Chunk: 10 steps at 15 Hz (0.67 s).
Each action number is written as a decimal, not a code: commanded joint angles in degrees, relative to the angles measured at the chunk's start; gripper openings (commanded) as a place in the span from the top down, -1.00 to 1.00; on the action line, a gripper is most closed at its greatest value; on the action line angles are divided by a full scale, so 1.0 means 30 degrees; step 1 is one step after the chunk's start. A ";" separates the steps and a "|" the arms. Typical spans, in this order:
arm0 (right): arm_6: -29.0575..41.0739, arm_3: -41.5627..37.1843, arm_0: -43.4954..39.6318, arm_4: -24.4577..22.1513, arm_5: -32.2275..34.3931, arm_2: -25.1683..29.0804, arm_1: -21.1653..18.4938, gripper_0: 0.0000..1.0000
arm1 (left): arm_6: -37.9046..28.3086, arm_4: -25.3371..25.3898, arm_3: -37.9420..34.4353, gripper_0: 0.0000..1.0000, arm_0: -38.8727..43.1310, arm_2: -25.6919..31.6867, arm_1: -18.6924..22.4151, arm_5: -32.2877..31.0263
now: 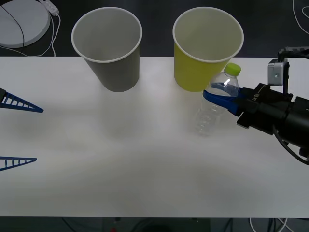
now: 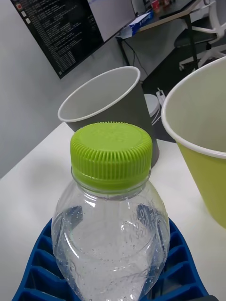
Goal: Put the can into the green bin and the plastic bottle into the gray bin
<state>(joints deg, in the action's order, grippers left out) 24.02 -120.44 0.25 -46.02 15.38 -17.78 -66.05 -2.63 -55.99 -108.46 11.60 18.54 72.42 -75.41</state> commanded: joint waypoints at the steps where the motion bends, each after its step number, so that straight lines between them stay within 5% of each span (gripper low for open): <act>1: 0.1165 -0.0431 0.0004 -0.0041 0.0001 0.0330 -0.0746 1.00 | -0.0001 0.0000 0.0000 -1.00 0.0000 0.0000 0.0000 -0.0001; 10: 0.6467 -0.0870 0.0179 -0.1418 0.1964 0.2527 -0.2446 1.00 | -0.0001 0.0000 0.0000 -1.00 0.0000 0.0000 0.0000 -0.0001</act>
<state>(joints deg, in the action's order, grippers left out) 41.45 -123.06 0.73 -48.86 20.54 -11.00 -73.16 -2.64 -55.99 -108.46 11.60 18.54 72.42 -75.41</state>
